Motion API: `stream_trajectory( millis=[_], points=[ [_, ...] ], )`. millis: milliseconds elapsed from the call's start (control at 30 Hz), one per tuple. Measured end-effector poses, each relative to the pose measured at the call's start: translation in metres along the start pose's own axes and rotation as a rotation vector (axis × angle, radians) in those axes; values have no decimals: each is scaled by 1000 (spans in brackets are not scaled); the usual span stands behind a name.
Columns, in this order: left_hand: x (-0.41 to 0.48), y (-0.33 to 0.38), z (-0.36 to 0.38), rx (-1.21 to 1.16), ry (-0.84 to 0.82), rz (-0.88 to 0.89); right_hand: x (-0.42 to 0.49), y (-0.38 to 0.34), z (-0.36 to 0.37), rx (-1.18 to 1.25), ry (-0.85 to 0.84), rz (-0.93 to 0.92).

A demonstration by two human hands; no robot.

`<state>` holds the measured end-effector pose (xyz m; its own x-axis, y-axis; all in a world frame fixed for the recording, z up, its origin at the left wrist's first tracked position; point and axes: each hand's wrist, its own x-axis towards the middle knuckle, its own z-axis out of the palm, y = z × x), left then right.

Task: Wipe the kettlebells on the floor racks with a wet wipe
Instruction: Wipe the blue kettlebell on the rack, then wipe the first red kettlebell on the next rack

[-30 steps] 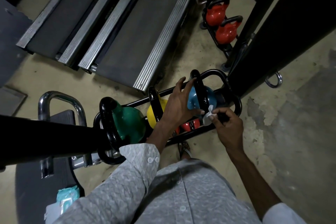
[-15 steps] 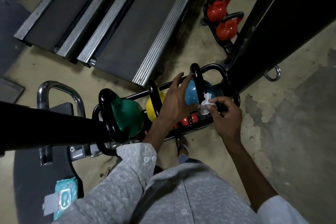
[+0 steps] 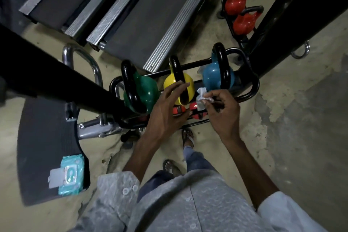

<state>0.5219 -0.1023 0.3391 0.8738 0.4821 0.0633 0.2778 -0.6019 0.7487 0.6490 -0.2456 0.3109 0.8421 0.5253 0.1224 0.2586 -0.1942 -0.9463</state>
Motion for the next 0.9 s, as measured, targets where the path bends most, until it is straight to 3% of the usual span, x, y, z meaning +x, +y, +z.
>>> stream_trajectory(
  millis=[233,467,667,900],
  points=[
    [-95,-39,-6,-42,40,-111,-54,2,34,-17,-126,-7],
    [-147,-100,22,67,68,-244,-93,39,71,-44,-292,-9],
    [-156,-197,77,111,113,-310,-108,123,116,-55,-412,-24],
    [-153,-335,169,88,163,-377,-95,275,192,-22,-445,-5]
  ],
)
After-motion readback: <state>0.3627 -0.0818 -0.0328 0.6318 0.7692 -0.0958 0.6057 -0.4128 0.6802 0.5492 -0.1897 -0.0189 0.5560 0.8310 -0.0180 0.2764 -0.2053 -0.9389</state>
